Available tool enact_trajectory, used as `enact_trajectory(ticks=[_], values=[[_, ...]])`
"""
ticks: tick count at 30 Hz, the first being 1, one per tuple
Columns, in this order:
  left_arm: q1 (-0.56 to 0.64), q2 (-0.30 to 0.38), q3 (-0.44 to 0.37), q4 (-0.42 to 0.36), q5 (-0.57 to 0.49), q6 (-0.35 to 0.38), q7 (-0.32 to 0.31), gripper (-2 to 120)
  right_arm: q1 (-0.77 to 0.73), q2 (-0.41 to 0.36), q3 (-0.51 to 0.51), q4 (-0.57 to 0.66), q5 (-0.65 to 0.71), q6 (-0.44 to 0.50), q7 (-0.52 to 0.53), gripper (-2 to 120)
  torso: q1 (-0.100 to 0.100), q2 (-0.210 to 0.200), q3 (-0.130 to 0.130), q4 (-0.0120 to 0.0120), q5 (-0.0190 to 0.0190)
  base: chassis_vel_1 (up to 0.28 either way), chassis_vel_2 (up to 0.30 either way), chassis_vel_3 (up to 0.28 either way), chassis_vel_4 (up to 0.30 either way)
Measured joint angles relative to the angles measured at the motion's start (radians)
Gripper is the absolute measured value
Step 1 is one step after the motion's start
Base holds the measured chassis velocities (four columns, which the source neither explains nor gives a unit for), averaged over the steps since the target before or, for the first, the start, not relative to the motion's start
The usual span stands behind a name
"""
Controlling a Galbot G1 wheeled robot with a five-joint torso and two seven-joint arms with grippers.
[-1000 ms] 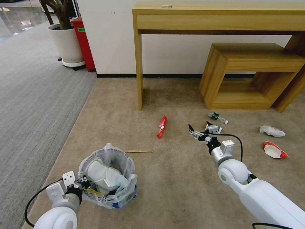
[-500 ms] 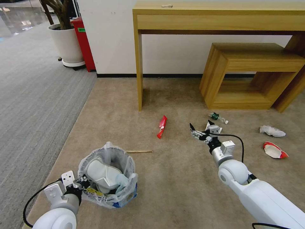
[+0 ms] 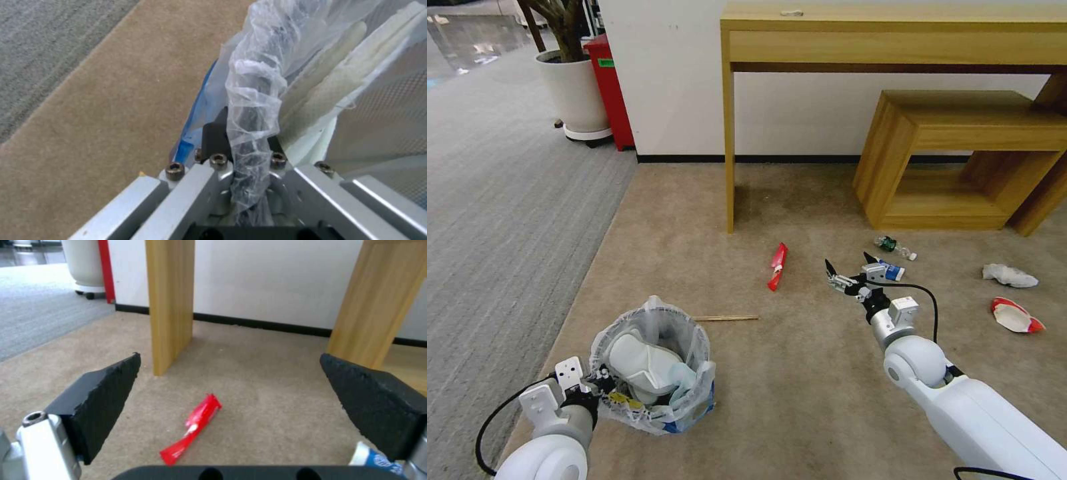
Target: Pick up the trash bin and place the garbage on the floor into it.
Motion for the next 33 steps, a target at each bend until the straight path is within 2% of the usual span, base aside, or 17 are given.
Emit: enact_trajectory(ticks=[11,15,17,19,21,23,25,33], values=[[-0.013,-0.005,-0.005,0.012,0.0,-0.002,0.0,0,-0.04,0.023,0.055,0.023,-0.026,0.011,-0.009,100,0.0,0.0,0.0,0.0,0.0001,0.032,0.038,-0.031,-0.032],[-0.018,-0.006,-0.005,0.015,0.0,-0.002,0.001,0,-0.064,0.04,0.11,0.032,-0.046,0.013,-0.012,100,0.0,0.0,0.0,-0.0002,0.0001,0.0,0.0,0.0,0.0],[-0.022,-0.006,-0.005,0.019,0.0,-0.003,0.001,0,-0.104,0.056,0.183,0.058,-0.062,0.009,-0.014,100,0.0,0.0,0.0,0.0,0.0,0.0,0.0,0.0,0.0],[-0.023,-0.007,-0.005,0.02,0.0,-0.003,0.001,0,-0.114,0.059,0.197,0.065,-0.065,0.009,-0.015,100,0.0,0.0,0.0,0.0,0.0,0.0,0.0,0.0,0.0],[-0.027,-0.006,-0.006,0.024,0.0,-0.003,0.002,0,-0.178,0.076,0.278,0.1,-0.089,0.008,-0.017,100,0.0,0.0,0.0,-0.0003,0.0001,0.0,0.0,0.0,0.0],[-0.028,-0.006,-0.007,0.025,0.001,-0.004,0.003,0,-0.19,0.079,0.289,0.106,-0.093,0.008,-0.017,100,0.0,0.0,0.0,-0.0002,0.0,0.0,0.0,0.0,0.0],[-0.032,-0.004,-0.01,0.027,0.003,-0.005,0.005,0,-0.253,0.099,0.346,0.129,-0.121,0.018,-0.018,100,0.0,0.0,0.0,-0.0002,0.0001,0.0,0.0,0.0,0.0],[-0.038,-0.002,-0.008,0.026,0.001,-0.006,0.005,0,-0.328,0.123,0.388,0.158,-0.151,0.03,-0.02,100,0.0,0.0,0.0,-0.0003,0.0,0.0,0.0,0.0,0.0]])
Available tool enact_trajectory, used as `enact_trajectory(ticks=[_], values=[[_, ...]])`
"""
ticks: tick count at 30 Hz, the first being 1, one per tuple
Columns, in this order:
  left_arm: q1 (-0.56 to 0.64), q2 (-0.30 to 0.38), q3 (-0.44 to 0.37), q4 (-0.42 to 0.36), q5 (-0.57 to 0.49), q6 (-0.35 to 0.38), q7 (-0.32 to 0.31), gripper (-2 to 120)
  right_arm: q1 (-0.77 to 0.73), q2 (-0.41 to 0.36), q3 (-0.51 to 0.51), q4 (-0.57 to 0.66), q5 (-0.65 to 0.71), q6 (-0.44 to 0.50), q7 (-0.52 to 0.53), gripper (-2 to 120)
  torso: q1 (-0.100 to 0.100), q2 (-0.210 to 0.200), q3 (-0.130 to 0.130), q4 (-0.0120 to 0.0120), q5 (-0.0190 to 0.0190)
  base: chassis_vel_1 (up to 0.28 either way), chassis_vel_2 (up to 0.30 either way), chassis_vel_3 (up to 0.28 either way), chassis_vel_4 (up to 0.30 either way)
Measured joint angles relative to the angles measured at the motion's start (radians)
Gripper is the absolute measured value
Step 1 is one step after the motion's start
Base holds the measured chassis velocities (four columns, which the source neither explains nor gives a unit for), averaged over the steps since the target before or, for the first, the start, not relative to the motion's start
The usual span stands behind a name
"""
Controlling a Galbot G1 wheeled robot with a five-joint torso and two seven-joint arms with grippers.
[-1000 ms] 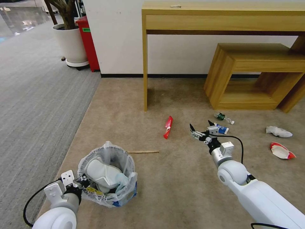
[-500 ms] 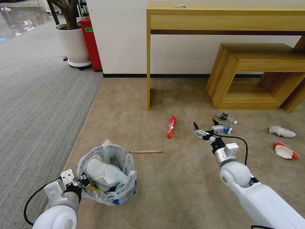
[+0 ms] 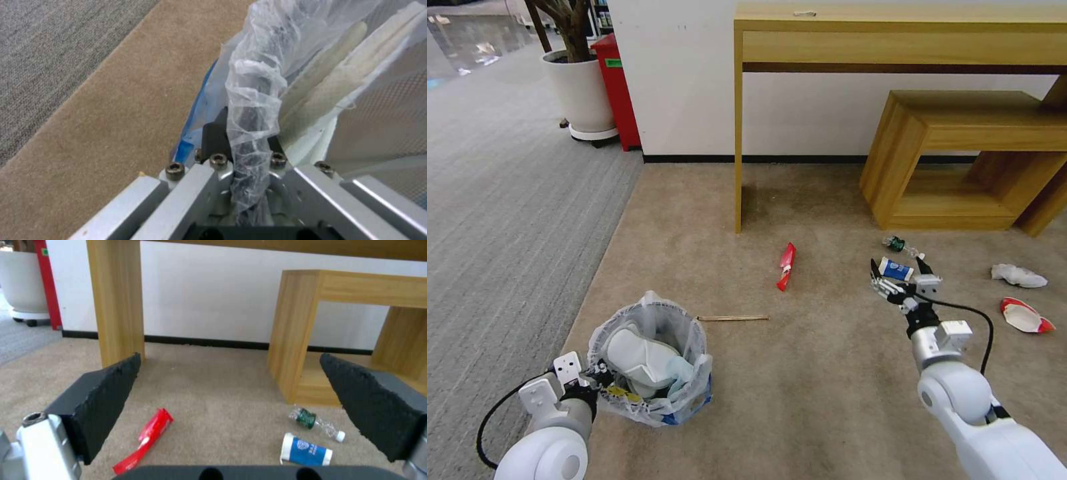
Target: Pick up the trash bin and place the garbage on the floor into it.
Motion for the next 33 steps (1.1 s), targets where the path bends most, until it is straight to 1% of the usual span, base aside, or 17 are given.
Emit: enact_trajectory(ticks=[11,27,33], values=[[0.003,0.005,-0.006,-0.011,-0.004,-0.002,0.001,0,-0.067,0.038,0.009,0.027,-0.061,0.012,-0.011,100,0.0,0.0,0.0,0.0001,0.0,0.0,0.0,0.0,0.0],[0.0,0.008,-0.008,-0.013,-0.006,-0.004,0.003,0,-0.078,0.052,0.023,0.026,-0.089,0.025,-0.021,100,0.0,0.0,0.0,0.0002,0.0,0.0,0.0,0.0,0.0],[-0.002,0.013,-0.03,-0.013,-0.013,-0.004,0.004,0,-0.072,0.058,0.017,0.017,-0.092,0.031,-0.021,100,0.0,0.0,0.0,0.0002,-0.0001,0.0,0.0,0.0,0.0]])
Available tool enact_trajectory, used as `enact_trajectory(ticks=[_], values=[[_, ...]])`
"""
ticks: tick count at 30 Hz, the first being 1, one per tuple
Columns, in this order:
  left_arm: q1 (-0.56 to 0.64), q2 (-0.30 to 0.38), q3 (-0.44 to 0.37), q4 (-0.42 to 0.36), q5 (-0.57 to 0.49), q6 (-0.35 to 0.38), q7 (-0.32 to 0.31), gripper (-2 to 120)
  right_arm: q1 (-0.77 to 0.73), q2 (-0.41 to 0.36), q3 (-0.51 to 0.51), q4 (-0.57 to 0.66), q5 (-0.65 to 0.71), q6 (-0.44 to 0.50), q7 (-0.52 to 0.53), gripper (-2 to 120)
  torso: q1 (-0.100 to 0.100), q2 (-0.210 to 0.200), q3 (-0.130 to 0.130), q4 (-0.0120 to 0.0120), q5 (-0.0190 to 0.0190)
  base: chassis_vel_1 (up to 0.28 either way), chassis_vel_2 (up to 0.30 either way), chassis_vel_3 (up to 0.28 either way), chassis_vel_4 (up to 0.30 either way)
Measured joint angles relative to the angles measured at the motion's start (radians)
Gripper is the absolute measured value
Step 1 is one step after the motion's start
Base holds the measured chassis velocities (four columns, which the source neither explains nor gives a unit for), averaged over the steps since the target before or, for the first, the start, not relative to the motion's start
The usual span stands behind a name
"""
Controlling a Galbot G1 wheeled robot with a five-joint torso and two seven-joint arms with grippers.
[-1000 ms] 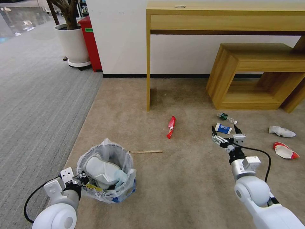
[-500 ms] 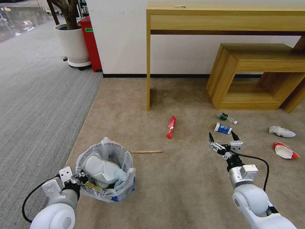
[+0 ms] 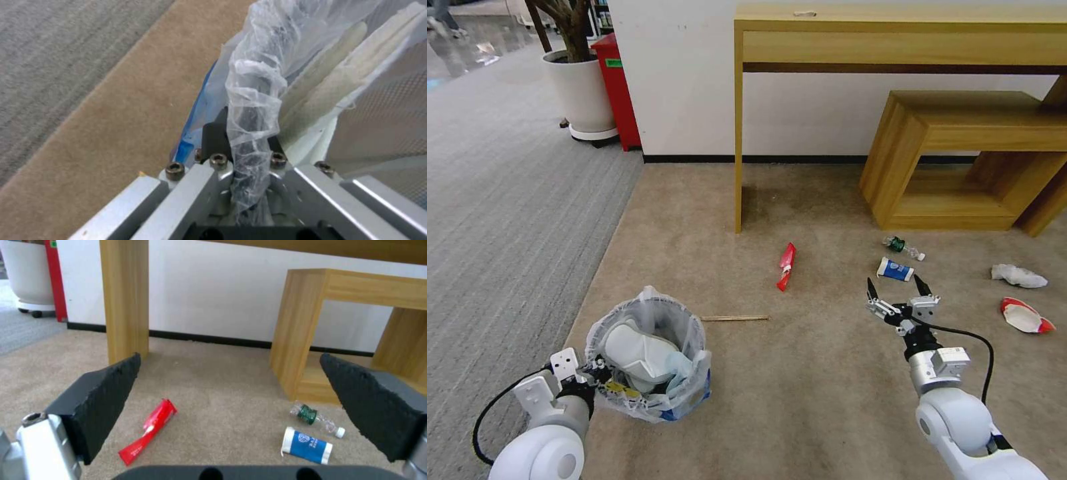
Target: Pick up the trash bin and place the garbage on the floor into it.
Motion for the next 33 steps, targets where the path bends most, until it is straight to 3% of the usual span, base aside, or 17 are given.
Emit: enact_trajectory(ticks=[15,33], values=[[0.015,0.031,-0.087,-0.026,-0.051,0.003,0.001,0,0.009,0.022,-0.005,-0.009,-0.026,0.003,0.0,100,0.0,0.0,0.0,0.0,0.0001,0.0,0.0,0.0,0.0],[0.021,0.026,-0.083,-0.033,-0.049,0.002,0.002,0,0.001,0.044,0.001,-0.024,-0.063,0.023,0.0,100,0.0,0.0,0.0,-0.0001,0.0,0.0,0.0,0.0,0.0]])
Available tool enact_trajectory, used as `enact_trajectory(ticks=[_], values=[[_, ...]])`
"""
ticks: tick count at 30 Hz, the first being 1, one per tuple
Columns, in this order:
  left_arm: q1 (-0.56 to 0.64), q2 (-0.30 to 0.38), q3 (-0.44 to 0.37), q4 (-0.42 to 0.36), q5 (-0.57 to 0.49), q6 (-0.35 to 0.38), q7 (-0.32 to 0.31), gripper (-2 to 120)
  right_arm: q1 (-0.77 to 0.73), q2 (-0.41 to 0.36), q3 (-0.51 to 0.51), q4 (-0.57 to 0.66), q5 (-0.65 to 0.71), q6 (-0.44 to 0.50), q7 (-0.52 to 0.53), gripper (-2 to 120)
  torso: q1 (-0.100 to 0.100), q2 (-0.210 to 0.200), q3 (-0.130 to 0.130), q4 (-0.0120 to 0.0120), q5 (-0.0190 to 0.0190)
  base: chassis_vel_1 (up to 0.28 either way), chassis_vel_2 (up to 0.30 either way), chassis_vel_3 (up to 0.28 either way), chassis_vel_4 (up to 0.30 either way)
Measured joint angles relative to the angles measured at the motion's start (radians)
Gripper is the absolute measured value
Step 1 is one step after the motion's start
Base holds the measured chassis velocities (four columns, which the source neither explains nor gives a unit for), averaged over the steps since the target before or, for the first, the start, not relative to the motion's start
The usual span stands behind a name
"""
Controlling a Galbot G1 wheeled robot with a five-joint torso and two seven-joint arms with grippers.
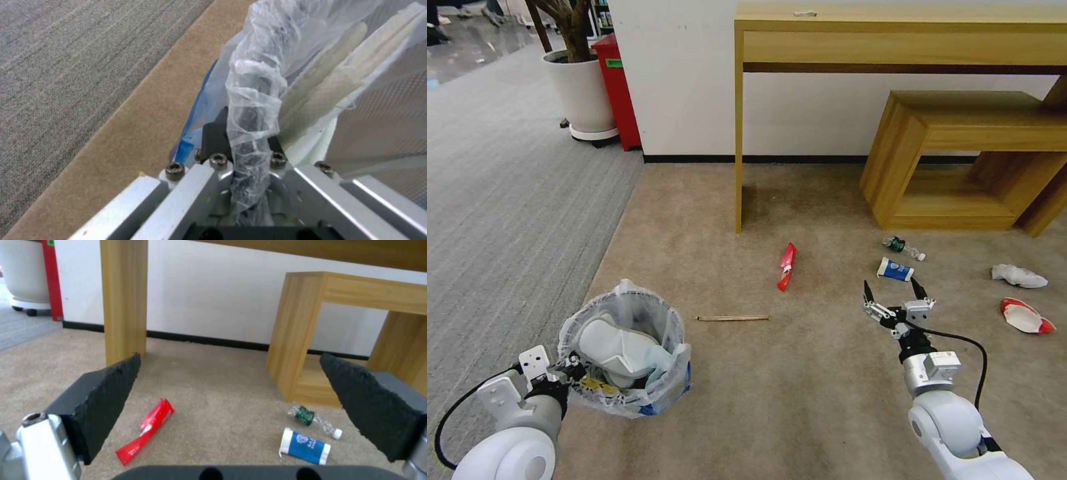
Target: Pick up the trash bin and place the garbage on the floor into it.
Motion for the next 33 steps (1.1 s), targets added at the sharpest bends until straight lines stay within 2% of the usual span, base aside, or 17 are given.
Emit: enact_trajectory(ticks=[20,33], values=[[0.004,0.002,-0.022,-0.041,-0.04,0.01,-0.01,0,0.007,0.018,-0.015,-0.008,-0.013,0.009,-0.001,100,0.0,0.0,0.0,0.0,0.0,0.009,0.011,-0.01,-0.01],[0.0,0.008,-0.027,-0.032,-0.045,0.011,-0.01,0,0.013,0.024,-0.015,-0.011,-0.022,0.0,-0.002,100,0.0,0.0,0.0,0.0,0.0,0.0,0.0,0.0,0.0]])
